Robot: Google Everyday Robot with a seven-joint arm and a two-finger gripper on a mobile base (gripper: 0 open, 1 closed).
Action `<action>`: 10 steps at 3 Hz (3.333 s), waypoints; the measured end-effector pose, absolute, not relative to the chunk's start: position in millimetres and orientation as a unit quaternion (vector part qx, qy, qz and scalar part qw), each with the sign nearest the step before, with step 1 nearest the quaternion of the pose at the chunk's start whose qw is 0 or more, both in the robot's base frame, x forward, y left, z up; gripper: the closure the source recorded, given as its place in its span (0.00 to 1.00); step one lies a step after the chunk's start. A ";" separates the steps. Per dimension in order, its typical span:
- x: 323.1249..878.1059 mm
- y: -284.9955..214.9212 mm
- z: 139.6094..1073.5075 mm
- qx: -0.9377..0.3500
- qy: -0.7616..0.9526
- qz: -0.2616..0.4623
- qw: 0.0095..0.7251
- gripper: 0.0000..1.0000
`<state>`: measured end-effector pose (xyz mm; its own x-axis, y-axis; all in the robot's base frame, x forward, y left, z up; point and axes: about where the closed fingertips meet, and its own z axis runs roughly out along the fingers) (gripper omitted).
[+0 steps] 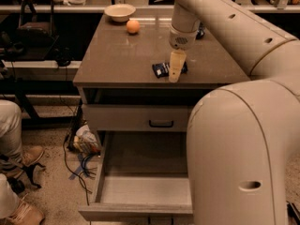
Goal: Place rxbar blueberry into middle drawer
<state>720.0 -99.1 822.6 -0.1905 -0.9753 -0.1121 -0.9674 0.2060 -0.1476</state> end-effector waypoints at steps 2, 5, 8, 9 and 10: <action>718.9 -97.4 821.5 -0.631 0.770 -0.015 0.088 0.69; 680.2 -105.1 870.5 -0.635 0.757 0.000 0.150 1.00; 613.8 -131.4 879.5 -0.631 0.759 0.036 0.158 1.00; 613.8 -131.4 879.5 -0.631 0.759 0.036 0.158 1.00; 593.2 -135.2 846.3 -0.618 0.773 0.061 0.134 1.00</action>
Offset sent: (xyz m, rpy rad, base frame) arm -0.0087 0.0000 -0.0018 0.0111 0.0337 0.0081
